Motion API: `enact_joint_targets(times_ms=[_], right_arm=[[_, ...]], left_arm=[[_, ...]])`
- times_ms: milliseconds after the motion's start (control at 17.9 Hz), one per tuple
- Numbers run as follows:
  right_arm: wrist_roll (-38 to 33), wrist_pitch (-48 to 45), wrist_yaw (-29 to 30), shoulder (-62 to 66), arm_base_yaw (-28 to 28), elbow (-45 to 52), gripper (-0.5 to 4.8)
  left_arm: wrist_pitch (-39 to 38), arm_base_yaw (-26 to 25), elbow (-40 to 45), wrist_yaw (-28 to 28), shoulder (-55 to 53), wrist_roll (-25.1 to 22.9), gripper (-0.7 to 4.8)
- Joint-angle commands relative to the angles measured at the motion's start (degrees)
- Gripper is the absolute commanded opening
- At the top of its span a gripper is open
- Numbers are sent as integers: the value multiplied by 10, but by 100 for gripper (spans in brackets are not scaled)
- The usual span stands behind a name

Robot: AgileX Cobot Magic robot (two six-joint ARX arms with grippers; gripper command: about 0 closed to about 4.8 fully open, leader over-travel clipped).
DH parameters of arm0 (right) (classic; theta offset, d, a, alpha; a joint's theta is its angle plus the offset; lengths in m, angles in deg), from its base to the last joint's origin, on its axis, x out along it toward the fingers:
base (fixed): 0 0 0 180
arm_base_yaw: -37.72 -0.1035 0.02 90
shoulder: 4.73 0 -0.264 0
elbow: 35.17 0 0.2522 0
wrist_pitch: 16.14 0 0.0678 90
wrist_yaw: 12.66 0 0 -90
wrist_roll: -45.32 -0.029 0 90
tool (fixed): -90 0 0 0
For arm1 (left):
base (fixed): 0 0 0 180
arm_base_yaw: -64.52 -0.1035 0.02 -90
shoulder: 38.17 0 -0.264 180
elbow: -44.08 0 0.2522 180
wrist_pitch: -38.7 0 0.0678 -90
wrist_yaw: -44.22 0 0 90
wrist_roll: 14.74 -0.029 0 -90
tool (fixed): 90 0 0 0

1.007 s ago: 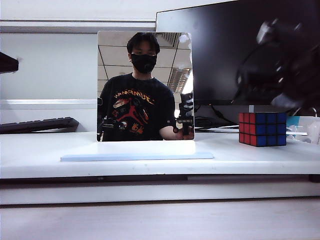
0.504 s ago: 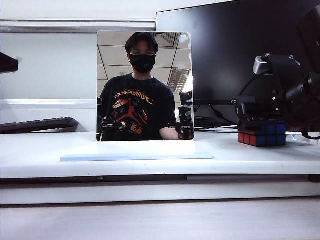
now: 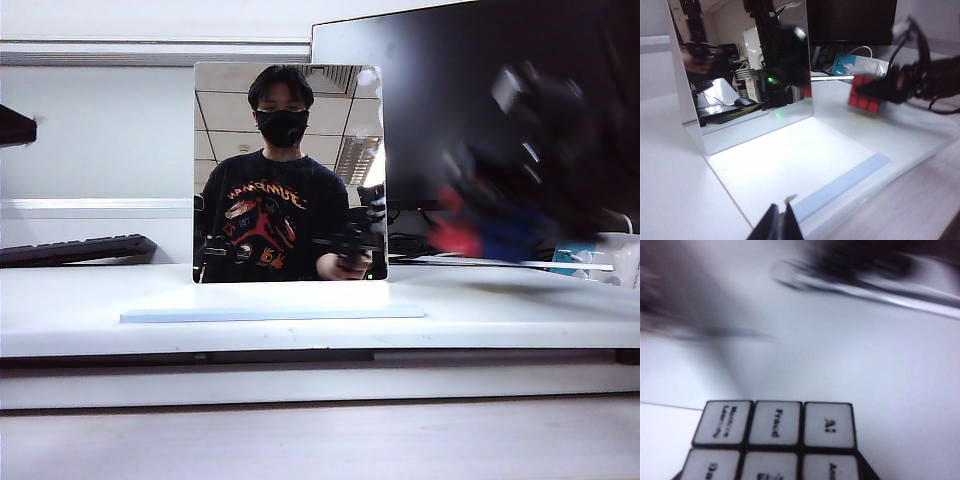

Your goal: Move the the Rubik's Cube near the mirror.

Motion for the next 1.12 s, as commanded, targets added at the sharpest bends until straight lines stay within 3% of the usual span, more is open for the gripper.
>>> enact_joint_targets(times_ms=[56, 224, 336, 559, 783, 1007, 1119], right_arm=[[-36, -14, -71, -14, -117, -4, -8], [-48, -3, -290, 4, -270, -24, -8], [-48, 21, -405, 48, -337, -80, -8], [-59, 137, -447, 171, -381, -243, -8], [-91, 154, -493, 190, -394, -260, -8], [-108, 156, -490, 220, -394, -260, 3], [-108, 156, -493, 226, -393, -260, 267]], left_arm=[[3, 0, -1, -1, 0, -2, 22], [3, 0, -1, -1, 0, -2, 22], [4, 0, -1, -1, 0, -2, 22], [3, 0, -1, -1, 0, -2, 22], [3, 0, -1, -1, 0, -2, 22], [3, 0, -1, -1, 0, -2, 22], [3, 0, -1, -1, 0, -2, 22]])
